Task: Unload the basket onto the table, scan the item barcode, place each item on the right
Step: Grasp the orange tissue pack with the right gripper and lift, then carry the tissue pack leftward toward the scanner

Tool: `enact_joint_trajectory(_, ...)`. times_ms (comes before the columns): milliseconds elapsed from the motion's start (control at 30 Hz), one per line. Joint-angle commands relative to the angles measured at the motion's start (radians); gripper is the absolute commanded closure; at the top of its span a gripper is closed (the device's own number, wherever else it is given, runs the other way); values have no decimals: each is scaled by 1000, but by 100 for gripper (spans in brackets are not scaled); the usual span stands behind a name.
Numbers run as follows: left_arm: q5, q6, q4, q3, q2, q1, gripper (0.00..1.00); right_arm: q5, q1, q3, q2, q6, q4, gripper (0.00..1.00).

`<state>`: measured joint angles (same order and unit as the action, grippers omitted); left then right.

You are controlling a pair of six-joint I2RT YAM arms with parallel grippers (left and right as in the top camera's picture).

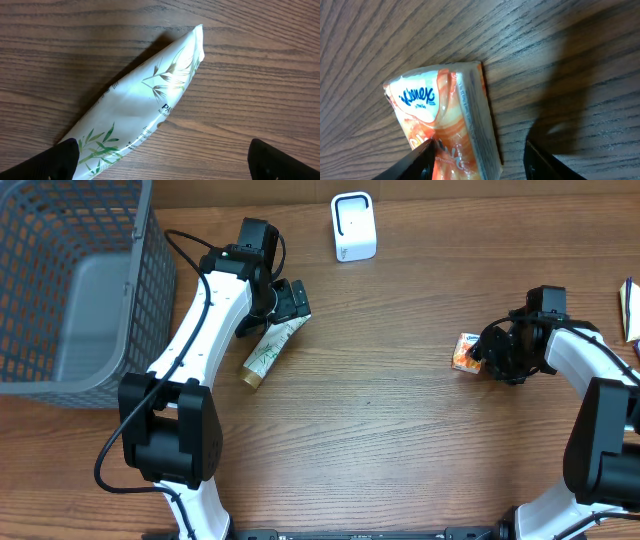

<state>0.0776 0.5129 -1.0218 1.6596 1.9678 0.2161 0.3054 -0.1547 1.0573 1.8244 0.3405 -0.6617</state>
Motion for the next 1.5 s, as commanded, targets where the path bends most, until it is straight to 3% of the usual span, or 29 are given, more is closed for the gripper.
enact_joint_trajectory(0,-7,-19,2,18,-3,7,0,-12,4,-9,-6,12,2,42)
enact_joint_trajectory(100,-7,-19,2,18,-3,7,0,-13,4,-9,-6,13,6,42)
enact_joint_trajectory(233,-7,-19,2,18,-3,7,0,-12,4,-9,-6,13,4,68)
enact_joint_trajectory(333,-7,-19,2,18,-3,7,0,51,4,-9,-6,12,3,93)
enact_joint_trajectory(367,-7,-19,2,18,-3,7,0,68,4,-9,-6,12,3,96)
enact_joint_trajectory(567,-7,-19,2,18,-3,7,0,187,3,-9,-7,5,2,96)
enact_joint_trajectory(833,-7,-19,2,18,-3,7,0,484,-37,18,-7,-61,-22,96)
enact_joint_trajectory(967,-7,-19,2,18,-3,7,0,625,-51,18,-7,-168,-31,96)
enact_joint_trajectory(1067,-7,-19,2,18,-3,6,0,868,-63,18,-7,-300,-26,96)
enact_joint_trajectory(1467,-7,-19,2,18,-3,7,0,1247,-41,10,-7,-316,-27,96)
